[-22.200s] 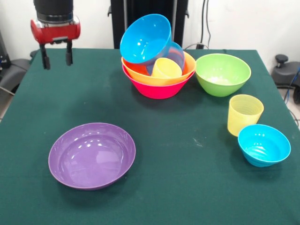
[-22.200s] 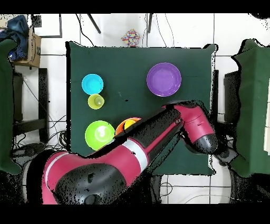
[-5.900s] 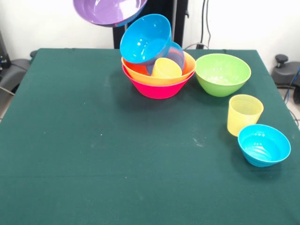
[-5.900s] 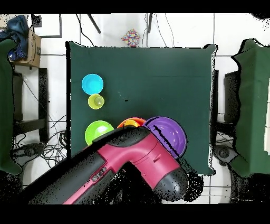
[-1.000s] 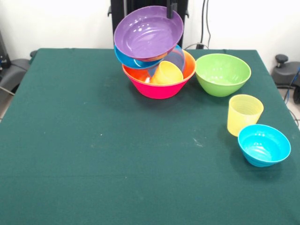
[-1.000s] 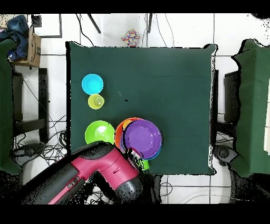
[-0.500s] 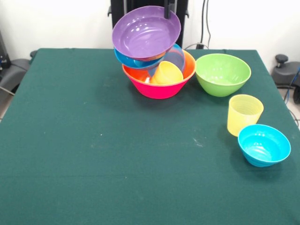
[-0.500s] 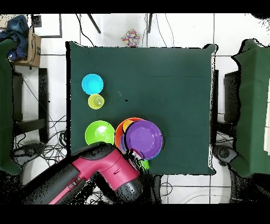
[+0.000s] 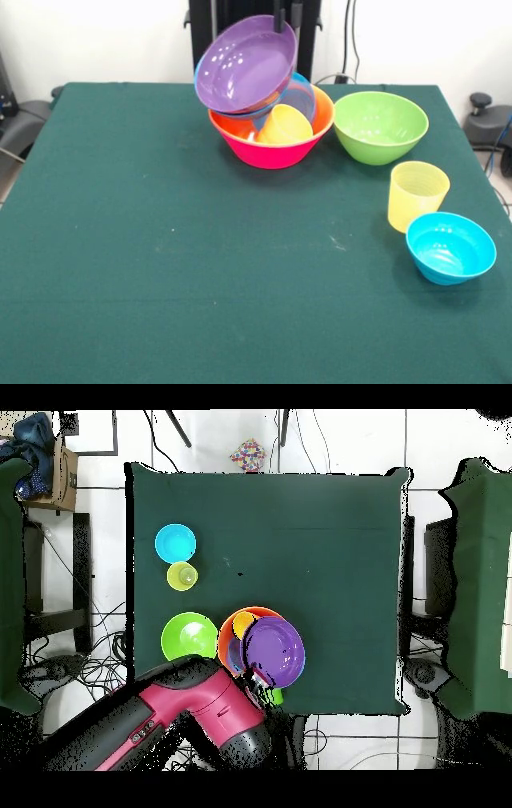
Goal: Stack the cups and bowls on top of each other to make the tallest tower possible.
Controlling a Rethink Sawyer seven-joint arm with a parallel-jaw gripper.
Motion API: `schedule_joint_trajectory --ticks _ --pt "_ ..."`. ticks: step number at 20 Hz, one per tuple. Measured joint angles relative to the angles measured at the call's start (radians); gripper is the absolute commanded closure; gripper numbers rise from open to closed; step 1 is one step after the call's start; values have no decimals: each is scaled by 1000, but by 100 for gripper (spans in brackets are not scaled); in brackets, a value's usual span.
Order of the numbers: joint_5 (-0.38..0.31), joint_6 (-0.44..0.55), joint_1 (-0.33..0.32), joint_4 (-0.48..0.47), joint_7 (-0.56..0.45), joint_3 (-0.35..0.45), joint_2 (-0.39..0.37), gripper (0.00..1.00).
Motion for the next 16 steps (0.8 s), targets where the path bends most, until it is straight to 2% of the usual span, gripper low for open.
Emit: schedule_joint_trajectory --ticks 16 --pt "-9 0 3 0 0 0 -2 0"
